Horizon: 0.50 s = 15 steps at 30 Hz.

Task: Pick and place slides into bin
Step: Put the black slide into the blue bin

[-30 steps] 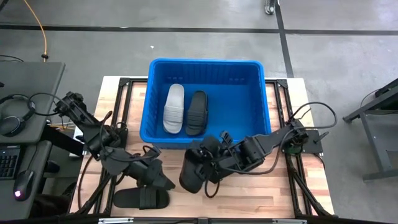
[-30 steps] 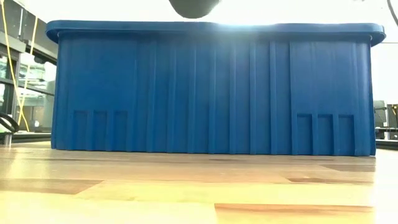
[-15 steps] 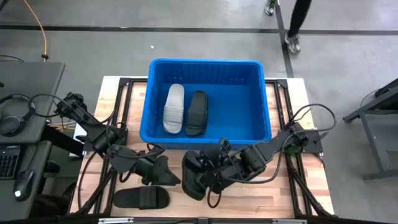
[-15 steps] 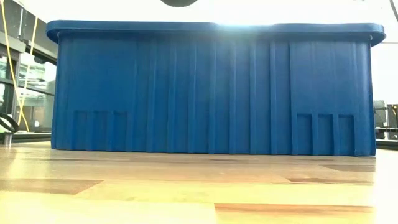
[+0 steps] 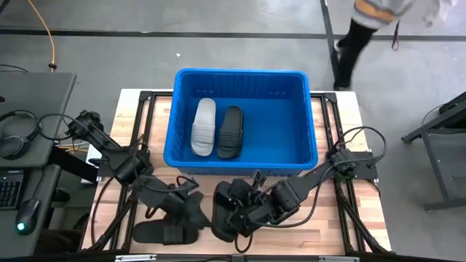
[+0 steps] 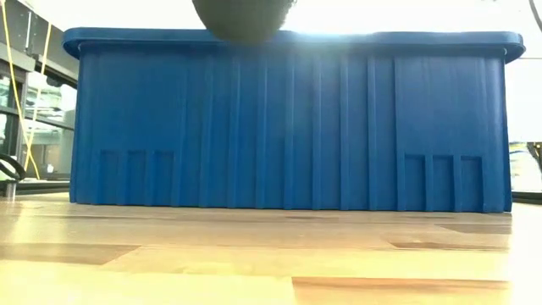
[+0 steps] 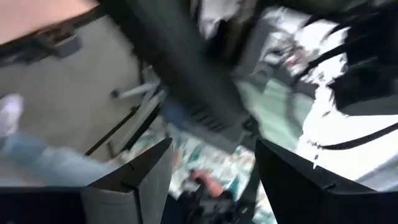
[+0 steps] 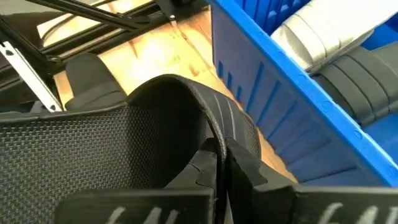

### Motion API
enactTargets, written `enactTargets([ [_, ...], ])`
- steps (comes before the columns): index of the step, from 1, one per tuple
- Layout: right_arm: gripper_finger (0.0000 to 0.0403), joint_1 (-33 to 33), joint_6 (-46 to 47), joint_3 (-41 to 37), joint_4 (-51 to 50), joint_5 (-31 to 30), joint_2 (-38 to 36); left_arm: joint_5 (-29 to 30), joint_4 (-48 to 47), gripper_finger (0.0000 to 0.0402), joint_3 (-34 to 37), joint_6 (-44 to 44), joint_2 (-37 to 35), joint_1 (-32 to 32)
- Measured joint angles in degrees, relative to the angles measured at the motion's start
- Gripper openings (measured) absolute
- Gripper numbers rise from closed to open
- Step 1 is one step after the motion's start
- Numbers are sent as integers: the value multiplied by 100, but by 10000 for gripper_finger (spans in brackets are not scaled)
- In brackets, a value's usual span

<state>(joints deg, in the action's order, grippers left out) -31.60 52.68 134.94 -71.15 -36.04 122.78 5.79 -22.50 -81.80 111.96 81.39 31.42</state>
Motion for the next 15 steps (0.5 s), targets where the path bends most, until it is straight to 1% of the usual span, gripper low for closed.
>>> enactTargets([
  [4, 0, -47, 232, 6, -292, -54, 21, -659, -148, 216, 0, -19, 88, -73],
  [5, 0, -61, 233, 4, -295, -55, 31, -748, -369, 216, 0, -171, 94, -113],
  [8, 0, -85, 238, 4, -261, -31, 33, -1290, -950, 216, 25, -680, 104, -472],
  [12, 0, -109, 259, 4, -275, -56, 42, -1485, -889, 216, 329, -1100, 56, -916],
  [15, 0, -107, 354, 4, -314, -32, 42, -1759, -704, 216, 644, -1044, -32, -1111],
])
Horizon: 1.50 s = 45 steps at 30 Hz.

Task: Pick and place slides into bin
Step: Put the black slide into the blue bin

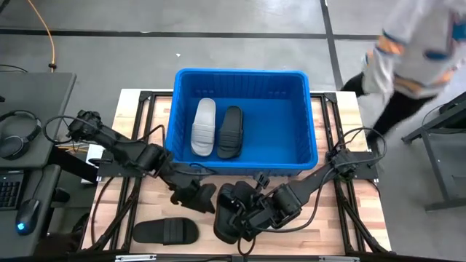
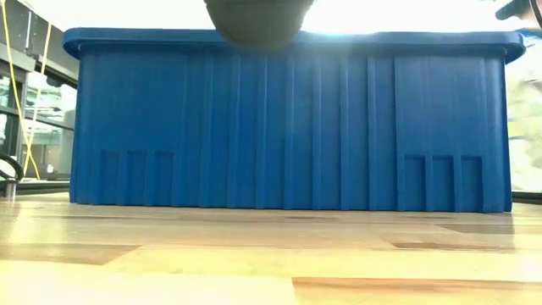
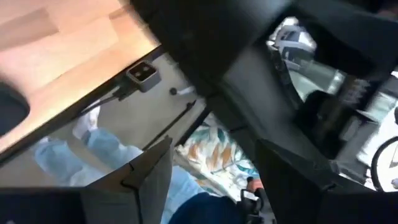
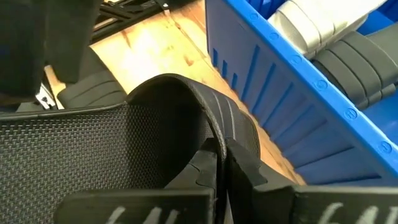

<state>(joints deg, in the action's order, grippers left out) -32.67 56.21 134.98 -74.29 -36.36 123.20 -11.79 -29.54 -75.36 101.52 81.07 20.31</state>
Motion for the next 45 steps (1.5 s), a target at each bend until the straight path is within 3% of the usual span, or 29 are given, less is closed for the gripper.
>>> enactTargets([
  [7, 0, 3, 183, 0, -226, -63, 0, 891, 1414, 216, 128, 301, -342, 34],
  [9, 0, 31, 177, 0, -216, -69, 0, 968, 1275, 216, 148, 288, -340, 32],
  [13, 0, 52, 47, 0, -138, -68, 0, 811, 869, 216, 154, 242, -270, 55],
  [27, 0, 138, -330, 0, 234, -127, 0, 1109, 1448, 216, 149, 447, -53, 408],
  [35, 0, 287, -470, 7, 174, 187, 58, 406, 2182, 216, 169, 606, 595, 441],
  [45, 0, -10, 170, 0, 82, -386, 89, 762, 2564, 216, 147, 610, 560, 721],
])
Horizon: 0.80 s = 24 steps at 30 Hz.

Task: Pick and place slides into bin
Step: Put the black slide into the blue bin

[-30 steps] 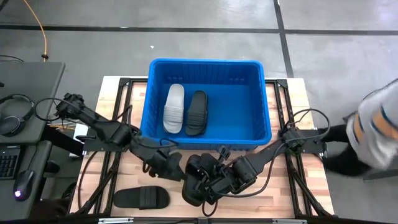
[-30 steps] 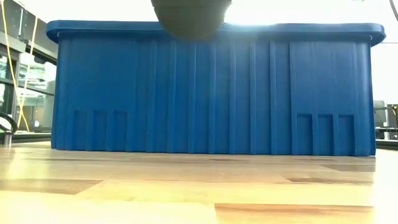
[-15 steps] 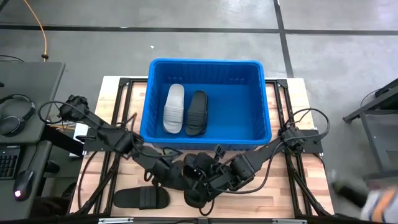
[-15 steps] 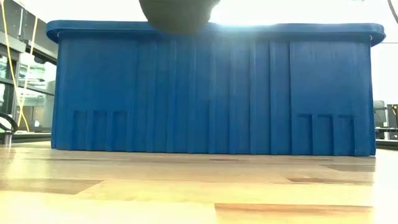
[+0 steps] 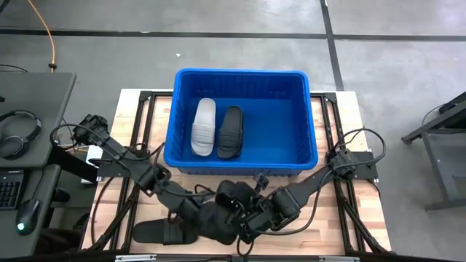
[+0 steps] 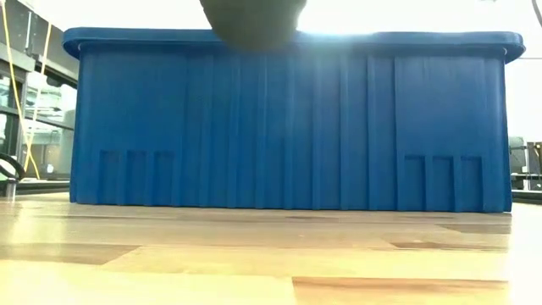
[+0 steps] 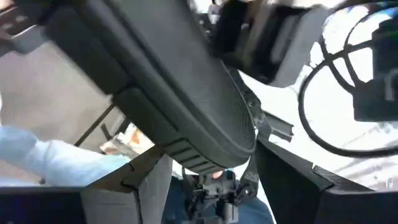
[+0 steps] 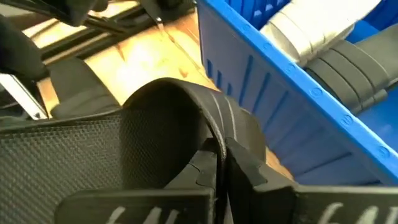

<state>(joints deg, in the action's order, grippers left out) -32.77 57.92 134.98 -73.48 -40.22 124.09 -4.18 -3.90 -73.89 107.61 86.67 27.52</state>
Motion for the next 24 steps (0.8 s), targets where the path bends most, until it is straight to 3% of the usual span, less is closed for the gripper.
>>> enactTargets([
  [8, 0, 45, -379, -2, 551, -74, -1, 275, 117, 205, -2, -320, 46, 6],
  [11, 0, 42, -429, -4, 690, -167, 0, 447, 111, 156, -2, -426, 44, 6],
  [14, 0, -15, -515, -4, 748, -313, -6, 465, 92, 74, -2, -622, 46, 6],
  [24, 1, -134, -580, 0, 694, -208, -11, 488, -149, 69, 4, -1446, 44, 182],
])
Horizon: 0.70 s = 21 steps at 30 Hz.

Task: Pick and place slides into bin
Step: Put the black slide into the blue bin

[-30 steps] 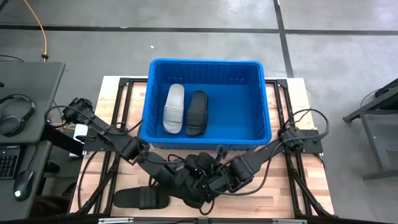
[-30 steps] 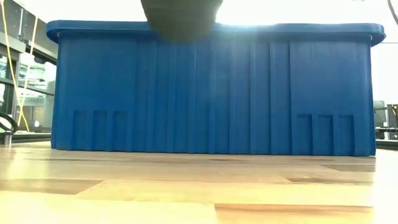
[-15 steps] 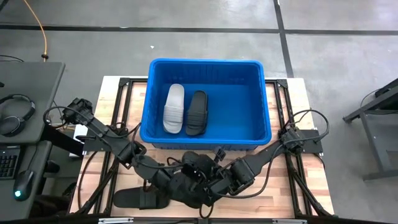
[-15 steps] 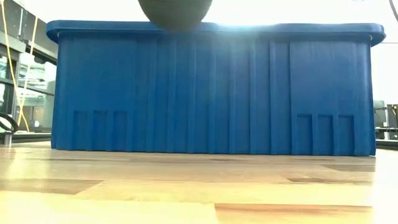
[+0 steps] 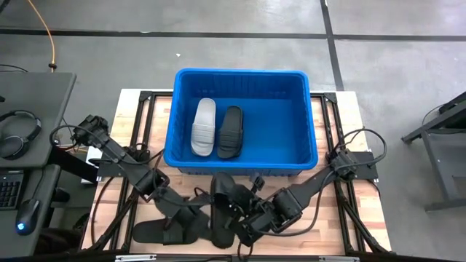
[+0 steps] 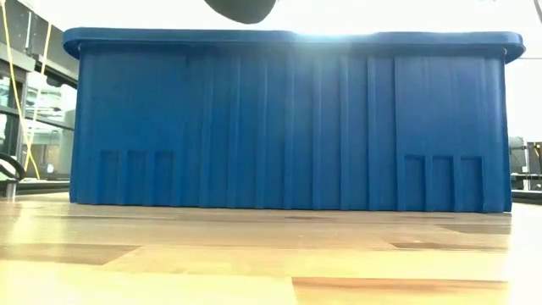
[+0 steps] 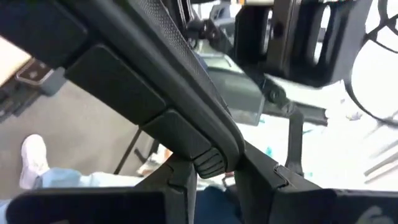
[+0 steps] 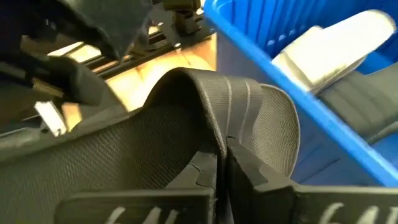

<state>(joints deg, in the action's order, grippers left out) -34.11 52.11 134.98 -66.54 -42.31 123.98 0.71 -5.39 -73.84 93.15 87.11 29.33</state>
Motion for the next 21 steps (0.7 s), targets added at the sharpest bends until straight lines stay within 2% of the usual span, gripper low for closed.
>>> enactTargets([
  [4, 23, -52, 185, 2, 36, 167, -52, 19, 6, 68, 0, -33, -2, 230],
  [7, 63, -110, 422, 5, -160, 168, -205, 95, -165, 68, 9, -107, -65, 393],
  [11, 120, -198, 812, 8, -553, -156, -456, 239, -312, 65, 9, -339, -294, 545],
  [16, 172, -274, 866, 6, -721, -436, -743, 584, -1355, 64, 7, -636, -825, 693],
  [21, 198, -261, 614, 6, -684, -292, -992, 322, -2134, 59, -7, -765, -1292, 683],
])
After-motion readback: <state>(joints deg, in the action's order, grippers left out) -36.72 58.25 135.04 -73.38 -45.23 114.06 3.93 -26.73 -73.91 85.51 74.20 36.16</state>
